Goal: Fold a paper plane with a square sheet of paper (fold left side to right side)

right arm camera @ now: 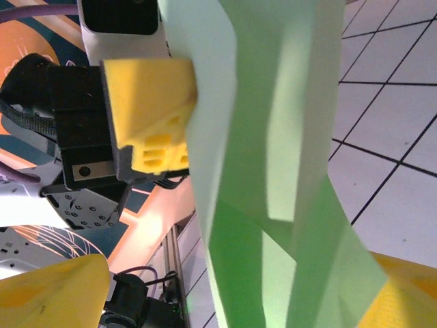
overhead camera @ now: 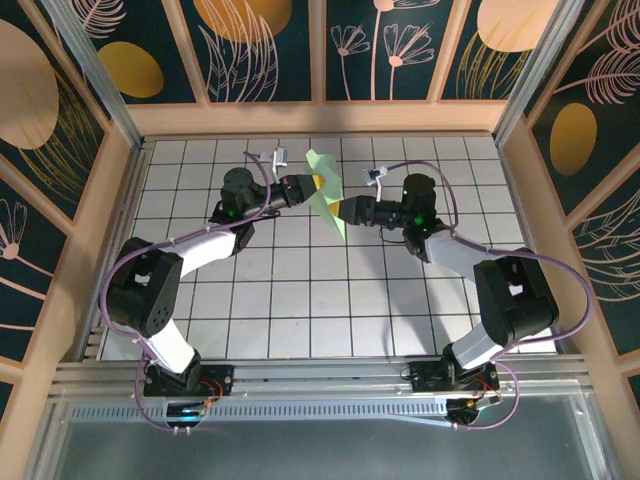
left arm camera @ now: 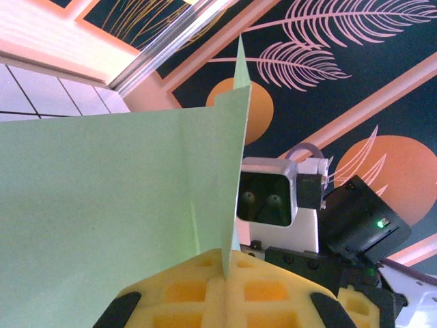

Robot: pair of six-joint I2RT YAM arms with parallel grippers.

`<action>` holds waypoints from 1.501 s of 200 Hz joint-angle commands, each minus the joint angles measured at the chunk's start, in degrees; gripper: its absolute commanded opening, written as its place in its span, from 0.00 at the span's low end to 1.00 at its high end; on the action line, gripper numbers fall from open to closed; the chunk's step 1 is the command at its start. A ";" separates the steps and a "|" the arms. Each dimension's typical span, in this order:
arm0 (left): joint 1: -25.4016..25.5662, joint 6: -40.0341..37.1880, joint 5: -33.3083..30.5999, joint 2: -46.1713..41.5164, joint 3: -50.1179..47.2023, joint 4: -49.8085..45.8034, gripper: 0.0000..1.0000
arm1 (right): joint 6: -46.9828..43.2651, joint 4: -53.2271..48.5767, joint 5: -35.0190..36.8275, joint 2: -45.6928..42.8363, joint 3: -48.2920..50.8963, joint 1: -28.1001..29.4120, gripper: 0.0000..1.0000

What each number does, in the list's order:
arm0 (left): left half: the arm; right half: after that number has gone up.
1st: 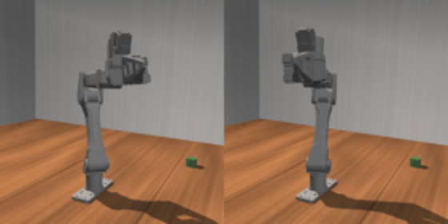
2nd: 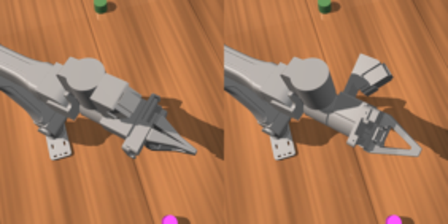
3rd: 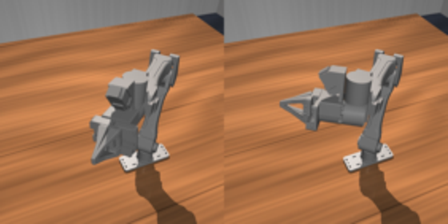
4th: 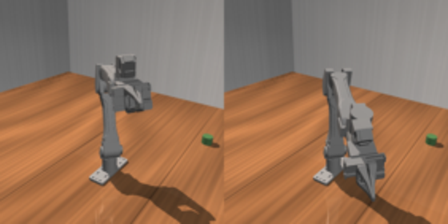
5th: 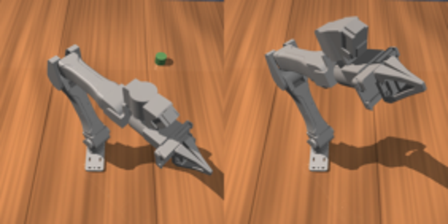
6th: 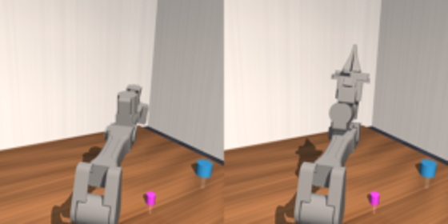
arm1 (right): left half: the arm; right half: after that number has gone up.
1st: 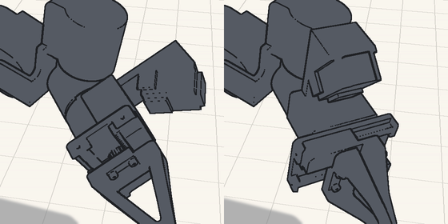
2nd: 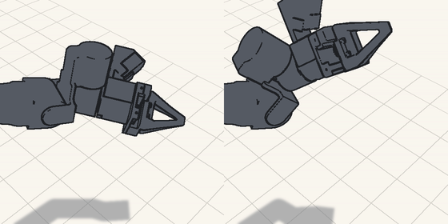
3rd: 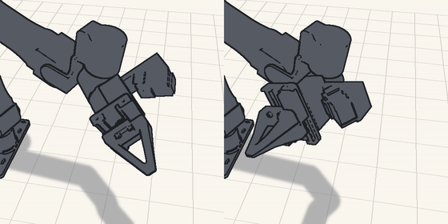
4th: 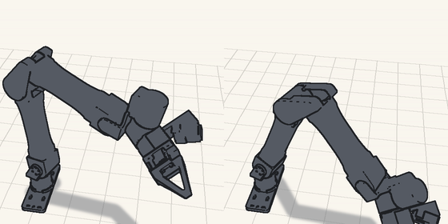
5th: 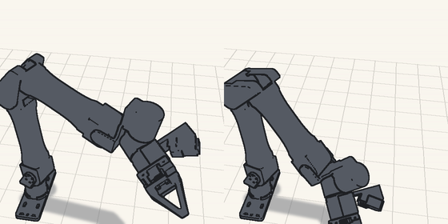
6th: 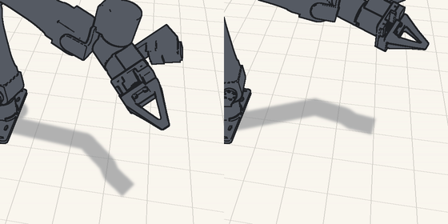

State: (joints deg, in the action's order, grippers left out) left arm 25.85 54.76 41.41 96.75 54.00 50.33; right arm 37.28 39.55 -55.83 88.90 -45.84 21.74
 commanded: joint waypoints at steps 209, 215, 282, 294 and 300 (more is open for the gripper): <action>-0.71 -23.84 -27.98 -15.88 -2.62 -26.74 0.57 | -32.35 -49.41 48.85 -2.89 -21.05 9.82 0.03; -0.71 -24.61 -30.62 -17.14 -3.20 -27.51 0.57 | -33.66 -51.57 55.07 -2.00 -22.53 12.01 0.03; -0.71 -25.52 -55.19 -26.57 -10.82 -32.51 0.57 | -39.79 -64.75 99.85 14.64 -34.47 23.15 0.00; -0.71 -24.86 -57.78 -27.76 -12.03 -32.51 0.56 | -40.34 -65.56 103.50 18.22 -36.01 24.23 0.01; -0.73 -24.56 -58.89 -28.25 -12.59 -32.59 0.56 | -40.52 -66.16 104.47 19.89 -36.94 24.58 0.01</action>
State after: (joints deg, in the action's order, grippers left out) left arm 25.47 29.80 -7.70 71.11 43.55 19.35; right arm -0.19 -20.21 32.60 102.76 -79.40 44.42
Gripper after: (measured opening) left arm 0.562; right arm 0.051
